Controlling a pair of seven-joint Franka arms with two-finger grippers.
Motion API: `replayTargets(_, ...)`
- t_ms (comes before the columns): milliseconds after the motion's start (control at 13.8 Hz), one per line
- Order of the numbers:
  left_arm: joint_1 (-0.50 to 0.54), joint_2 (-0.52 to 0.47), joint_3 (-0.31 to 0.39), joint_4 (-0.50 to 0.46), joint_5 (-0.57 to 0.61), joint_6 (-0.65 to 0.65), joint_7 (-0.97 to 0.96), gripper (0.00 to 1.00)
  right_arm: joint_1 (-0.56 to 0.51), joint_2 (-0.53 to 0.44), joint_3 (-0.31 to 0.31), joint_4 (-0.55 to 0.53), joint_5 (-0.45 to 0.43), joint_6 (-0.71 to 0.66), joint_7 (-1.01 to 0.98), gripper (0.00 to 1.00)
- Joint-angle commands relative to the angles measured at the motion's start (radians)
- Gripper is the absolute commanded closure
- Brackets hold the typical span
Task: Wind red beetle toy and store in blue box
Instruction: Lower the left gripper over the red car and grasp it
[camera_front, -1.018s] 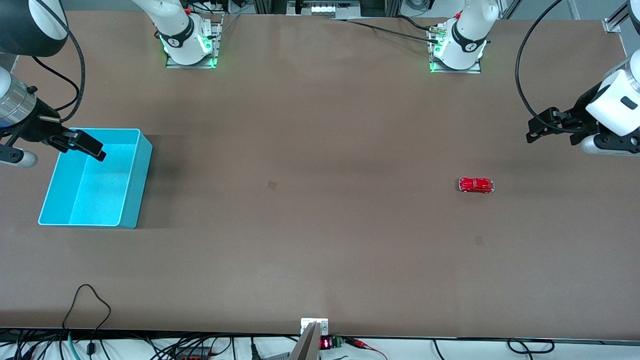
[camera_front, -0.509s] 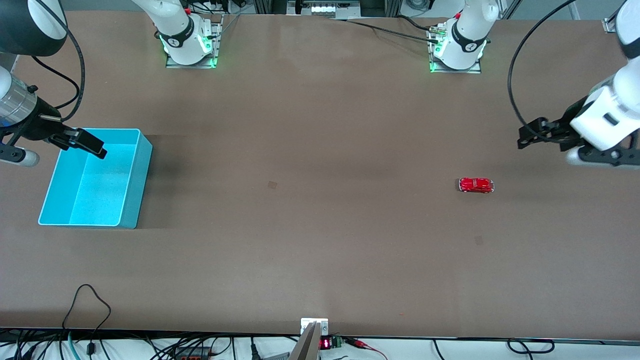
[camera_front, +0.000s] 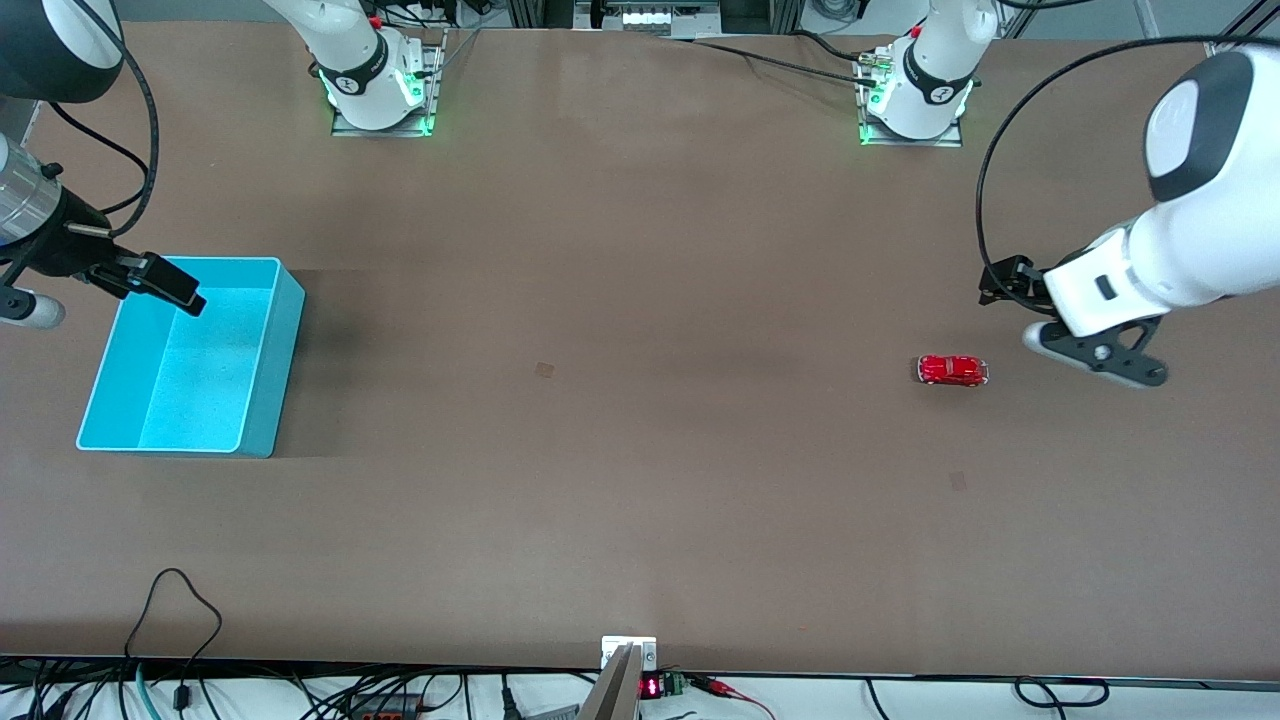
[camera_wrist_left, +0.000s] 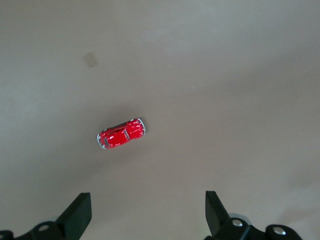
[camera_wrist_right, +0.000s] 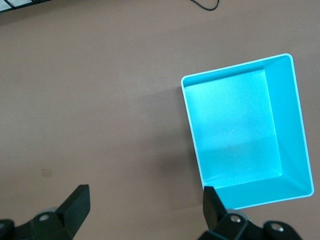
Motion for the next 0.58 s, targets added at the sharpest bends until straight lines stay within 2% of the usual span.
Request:
replayTargets(0,0.018,-0.002,-0.008,-0.1,0.027,0.102,0.218,0.0,-0.009,-0.001,0.002,0.03,-0.002,-0.039,-0.014,0.0)
replayTargets(291,0.032,-0.025,-0.008,-0.322,0.075,0.392,0.559,0.0,-0.002,-0.001,0.005,0.036,-0.004,-0.053,-0.063,0.0)
replayTargets(509,0.052,-0.008,-0.009,-0.375,0.083,0.454,0.818,0.0,-0.001,-0.006,0.006,0.036,-0.005,-0.058,-0.087,0.0)
